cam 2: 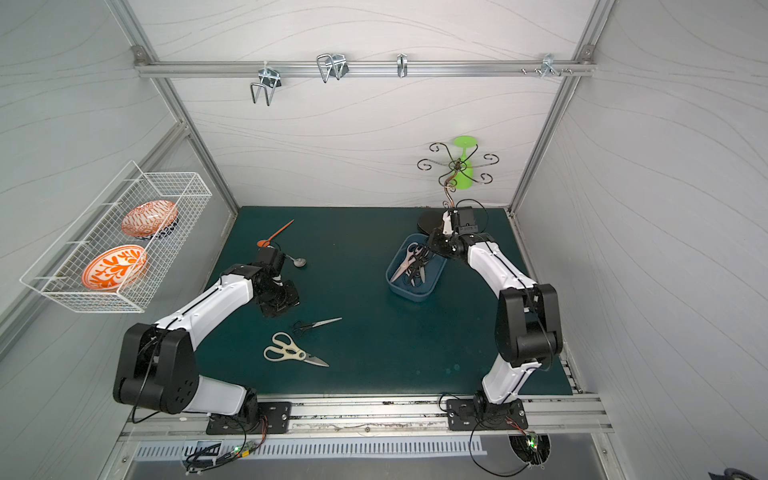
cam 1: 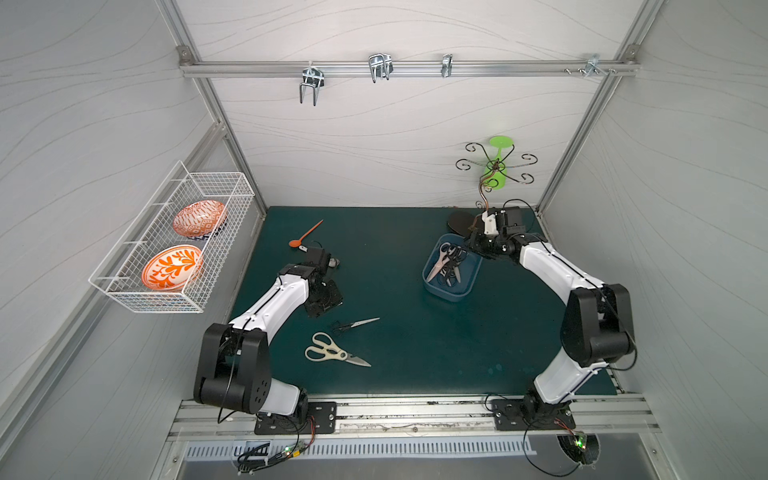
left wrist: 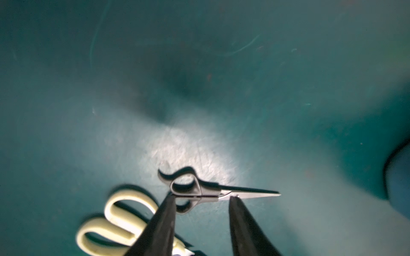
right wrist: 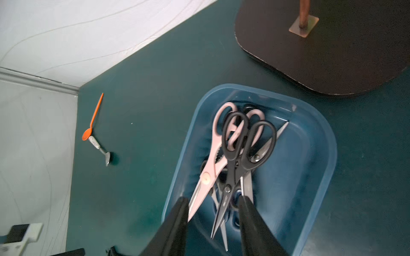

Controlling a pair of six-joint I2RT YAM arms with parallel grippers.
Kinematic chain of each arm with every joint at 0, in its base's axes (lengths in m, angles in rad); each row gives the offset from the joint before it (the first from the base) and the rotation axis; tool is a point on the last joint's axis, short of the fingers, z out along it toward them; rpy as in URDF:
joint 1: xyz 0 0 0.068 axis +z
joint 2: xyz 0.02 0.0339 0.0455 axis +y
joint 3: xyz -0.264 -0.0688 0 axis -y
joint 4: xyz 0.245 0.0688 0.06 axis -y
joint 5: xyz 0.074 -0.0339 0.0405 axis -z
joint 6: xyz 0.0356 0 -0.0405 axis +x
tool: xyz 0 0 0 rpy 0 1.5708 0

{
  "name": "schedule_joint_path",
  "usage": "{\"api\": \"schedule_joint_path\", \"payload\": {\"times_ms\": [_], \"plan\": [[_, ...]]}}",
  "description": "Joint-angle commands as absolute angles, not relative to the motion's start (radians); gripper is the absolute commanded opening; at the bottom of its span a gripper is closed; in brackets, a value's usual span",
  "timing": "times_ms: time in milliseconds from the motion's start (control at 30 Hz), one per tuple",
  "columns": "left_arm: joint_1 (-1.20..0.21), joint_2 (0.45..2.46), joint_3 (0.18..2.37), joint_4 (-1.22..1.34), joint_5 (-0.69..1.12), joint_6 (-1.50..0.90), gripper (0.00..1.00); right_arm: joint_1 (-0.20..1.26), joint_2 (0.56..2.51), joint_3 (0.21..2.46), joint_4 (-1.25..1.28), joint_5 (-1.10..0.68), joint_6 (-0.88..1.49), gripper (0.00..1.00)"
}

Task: Put the scissors into the storage box
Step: Place the scissors in the storage box, then pick up the scissors from the center of the board.

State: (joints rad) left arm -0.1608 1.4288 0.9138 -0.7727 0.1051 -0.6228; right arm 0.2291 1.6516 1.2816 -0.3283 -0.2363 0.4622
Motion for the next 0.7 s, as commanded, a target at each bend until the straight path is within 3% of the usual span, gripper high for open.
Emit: {"api": "schedule_joint_path", "payload": {"times_ms": [0, 333, 667], "plan": [[-0.179, 1.389, 0.866, -0.820, 0.124, -0.584, 0.30, 0.253, 1.594, 1.249, -0.391, -0.221, 0.434, 0.42], [-0.229, 1.403, 0.809, -0.787, 0.169, -0.607, 0.30, 0.291, 1.535, 1.212, -0.400, -0.205, 0.442, 0.41], [-0.238, 1.479, 0.856, -0.807, 0.036, -0.588, 0.25, 0.291, 1.513, 1.201, -0.407, -0.189, 0.435, 0.41]]}}
